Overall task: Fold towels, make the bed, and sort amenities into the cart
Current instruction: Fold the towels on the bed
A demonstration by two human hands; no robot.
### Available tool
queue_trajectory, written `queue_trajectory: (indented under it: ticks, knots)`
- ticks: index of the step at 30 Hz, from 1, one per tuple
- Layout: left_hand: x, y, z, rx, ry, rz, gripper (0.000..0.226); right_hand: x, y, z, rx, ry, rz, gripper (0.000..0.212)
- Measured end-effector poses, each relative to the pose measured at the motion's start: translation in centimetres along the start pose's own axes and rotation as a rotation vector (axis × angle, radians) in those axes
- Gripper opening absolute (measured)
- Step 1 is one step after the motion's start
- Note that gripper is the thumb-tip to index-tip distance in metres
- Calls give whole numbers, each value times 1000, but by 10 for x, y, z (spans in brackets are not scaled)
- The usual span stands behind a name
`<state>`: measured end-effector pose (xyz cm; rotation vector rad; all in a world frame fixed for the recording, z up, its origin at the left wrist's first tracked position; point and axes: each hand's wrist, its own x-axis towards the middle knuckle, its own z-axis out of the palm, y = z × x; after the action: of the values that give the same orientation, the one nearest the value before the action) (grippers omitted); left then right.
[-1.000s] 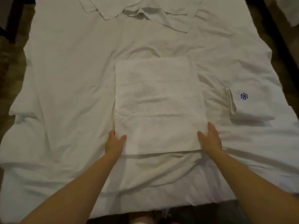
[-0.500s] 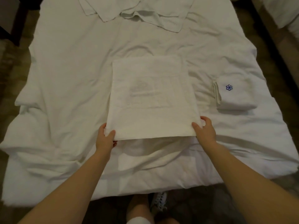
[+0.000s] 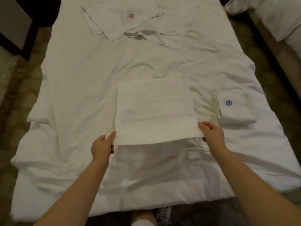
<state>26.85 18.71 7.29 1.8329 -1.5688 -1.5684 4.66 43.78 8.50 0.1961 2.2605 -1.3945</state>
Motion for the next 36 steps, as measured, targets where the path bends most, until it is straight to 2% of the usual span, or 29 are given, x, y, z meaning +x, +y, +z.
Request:
queue_trajectory:
  ticks: [2, 4, 7, 11, 13, 15, 17, 19, 21, 23, 25, 29, 32, 36]
  knots:
    - [23, 35, 11, -22, 44, -33, 48, 23, -38, 12, 125, 13, 51, 10]
    - [50, 68, 24, -155, 36, -107, 47, 48, -70, 25, 251, 11, 135, 13]
    - [96, 112, 48, -311, -33, -204, 35, 93, -106, 48, 424, 26, 260, 11]
    - [152, 147, 77, -339, -187, -251, 31, 153, -122, 80, 464, 15, 289, 6]
    - [171, 152, 89, -311, -270, -244, 32, 175, -116, 93, 422, -86, 274, 13]
    - [187, 146, 98, -232, -276, -202, 34, 191, -105, 102, 234, -138, 239, 38]
    - [200, 129, 100, -1, -219, -105, 49, 197, -89, 104, -135, -54, 165, 65]
    - [208, 107, 96, 277, -183, -10, 60, 196, -70, 103, -457, 18, 138, 74]
    - [209, 88, 93, 416, -188, 50, 50, 191, -51, 104, -602, 19, 147, 76]
    - [204, 81, 92, 406, -208, 79, 36, 188, -42, 103, -632, -29, 151, 75]
    - [201, 79, 93, 367, -216, 98, 33, 188, -43, 101, -623, -77, 143, 74]
    - [199, 80, 95, 384, -245, 103, 45, 191, -61, 93, -565, -181, 151, 77]
    - [197, 84, 97, 406, -276, 92, 43, 182, -85, 84, -404, -341, 204, 78]
    - [193, 86, 94, 263, -365, 20, 55, 156, -117, 92, -268, -546, 204, 70]
